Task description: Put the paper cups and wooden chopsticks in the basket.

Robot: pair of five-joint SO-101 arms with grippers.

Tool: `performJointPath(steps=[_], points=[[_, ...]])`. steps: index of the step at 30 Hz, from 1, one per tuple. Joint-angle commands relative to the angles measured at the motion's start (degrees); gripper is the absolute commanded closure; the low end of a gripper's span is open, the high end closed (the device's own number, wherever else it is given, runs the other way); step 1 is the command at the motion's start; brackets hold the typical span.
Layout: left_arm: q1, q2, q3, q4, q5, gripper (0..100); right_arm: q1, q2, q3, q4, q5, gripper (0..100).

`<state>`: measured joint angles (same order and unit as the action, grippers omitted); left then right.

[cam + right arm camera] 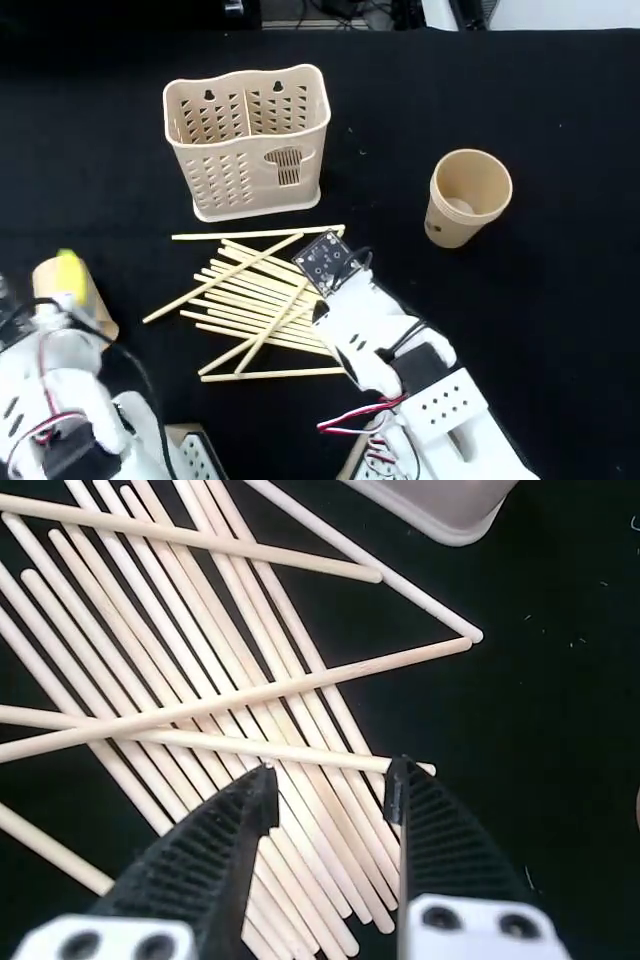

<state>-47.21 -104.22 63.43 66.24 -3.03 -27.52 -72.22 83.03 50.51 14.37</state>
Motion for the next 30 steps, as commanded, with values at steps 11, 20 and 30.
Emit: performJointPath(steps=[11, 20, 30], points=[[-8.48, 18.29, -18.24, -0.88, -14.07, 74, -0.70, -0.04, -0.40, -0.97, -0.26, 80.8], [-8.84, 49.05, -11.21, -0.88, -42.11, 74, -0.70, -0.04, -0.40, -0.88, -0.18, 80.8], [-8.92, 50.73, -6.20, -0.88, -59.69, 74, -0.70, 0.04, -0.40, -0.97, 0.00, 80.8]])
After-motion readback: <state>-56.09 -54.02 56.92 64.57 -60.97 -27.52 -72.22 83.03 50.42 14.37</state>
